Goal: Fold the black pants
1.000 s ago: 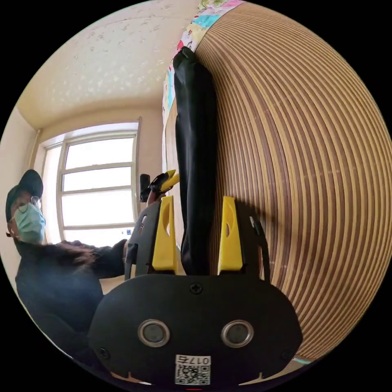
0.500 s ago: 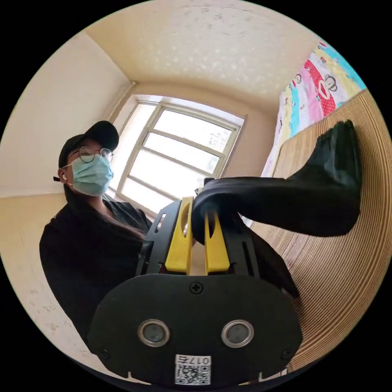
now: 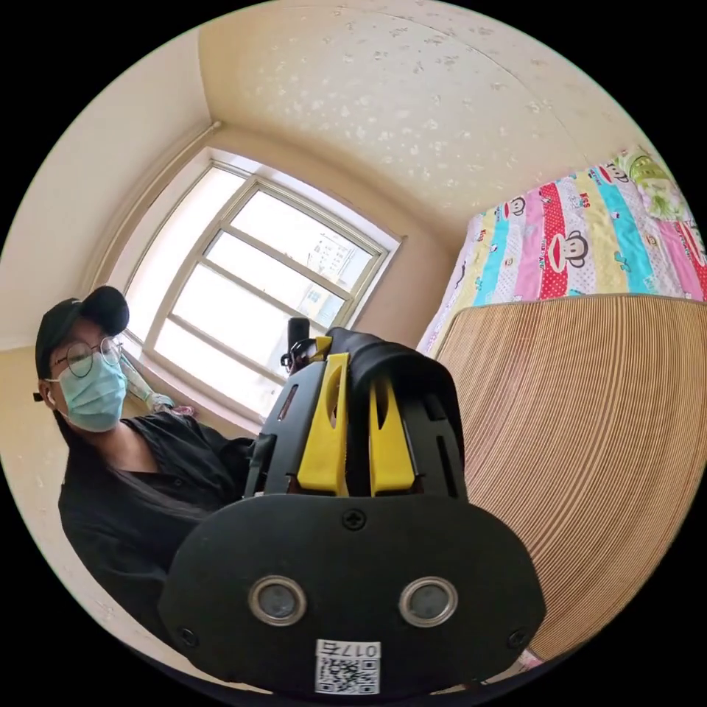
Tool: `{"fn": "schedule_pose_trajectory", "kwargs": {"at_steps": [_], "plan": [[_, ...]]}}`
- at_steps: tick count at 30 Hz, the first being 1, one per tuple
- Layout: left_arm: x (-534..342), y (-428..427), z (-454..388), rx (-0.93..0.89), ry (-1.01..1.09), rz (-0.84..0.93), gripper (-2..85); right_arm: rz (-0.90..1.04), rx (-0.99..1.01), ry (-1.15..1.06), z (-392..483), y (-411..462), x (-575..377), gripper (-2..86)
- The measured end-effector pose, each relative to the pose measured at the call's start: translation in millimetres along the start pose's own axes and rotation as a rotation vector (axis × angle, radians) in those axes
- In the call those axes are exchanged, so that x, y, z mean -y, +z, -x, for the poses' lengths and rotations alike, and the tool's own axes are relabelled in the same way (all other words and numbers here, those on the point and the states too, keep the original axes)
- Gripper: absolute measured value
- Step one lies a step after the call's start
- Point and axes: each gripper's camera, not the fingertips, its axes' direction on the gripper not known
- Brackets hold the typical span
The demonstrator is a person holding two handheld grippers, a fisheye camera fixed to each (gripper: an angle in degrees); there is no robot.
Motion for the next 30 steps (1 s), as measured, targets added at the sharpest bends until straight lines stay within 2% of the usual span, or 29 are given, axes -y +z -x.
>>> {"fn": "schedule_pose_trajectory", "kwargs": {"at_steps": [3, 6, 9, 11, 13, 14, 17, 19, 22, 25, 26, 28, 30], "plan": [[-10.5, 17.0, 33.2, -0.001, -0.027, -0.009, 5.1, 0.006, -0.065, -0.026, -1.5, 18.9, -16.4, 1.0], [-49.9, 36.8, 52.1, 0.073, 0.009, 0.08, 5.8, 0.118, -0.196, 0.022, -11.6, 55.9, -75.7, 3.1], [-135.2, 73.9, 102.7, 0.15, -0.145, 0.281, 6.6, 0.294, -0.247, 0.331, -68.0, 108.2, -179.7, 5.0], [-222.9, 97.8, 152.0, 0.193, -0.363, 0.442, 8.3, 0.422, -0.328, 0.604, -107.4, 137.8, -270.3, 9.6], [-273.9, 96.0, 180.5, 0.218, -0.496, 0.48, 8.4, 0.395, -0.301, 0.76, -120.6, 135.0, -314.3, 12.5], [-292.3, 87.4, 195.1, 0.223, -0.563, 0.454, 9.4, 0.295, -0.25, 0.798, -120.9, 123.8, -327.4, 13.1], [-290.5, 67.8, 226.0, 0.251, -0.621, 0.329, 13.5, 0.034, -0.17, 0.791, -123.7, 97.3, -322.6, 14.1], [-266.2, 69.1, 244.8, 0.277, -0.578, 0.287, 16.8, -0.011, -0.224, 0.755, -133.8, 95.9, -304.0, 15.0], [-214.5, 91.3, 282.9, 0.289, -0.457, 0.259, 20.3, -0.018, -0.341, 0.694, -158.8, 111.6, -265.6, 16.0], [-181.7, 130.1, 331.4, 0.331, -0.394, 0.327, 22.1, 0.037, -0.326, 0.653, -189.4, 146.3, -231.1, 16.8], [-179.0, 149.6, 353.8, 0.316, -0.411, 0.397, 22.6, 0.097, -0.335, 0.645, -198.1, 166.4, -223.0, 16.9], [-184.6, 170.2, 377.5, 0.258, -0.436, 0.455, 21.9, 0.084, -0.356, 0.634, -196.1, 181.4, -216.5, 16.6], [-191.4, 167.5, 379.5, 0.295, -0.422, 0.409, 19.3, 0.041, -0.284, 0.618, -187.6, 191.5, -215.1, 16.3]]}}
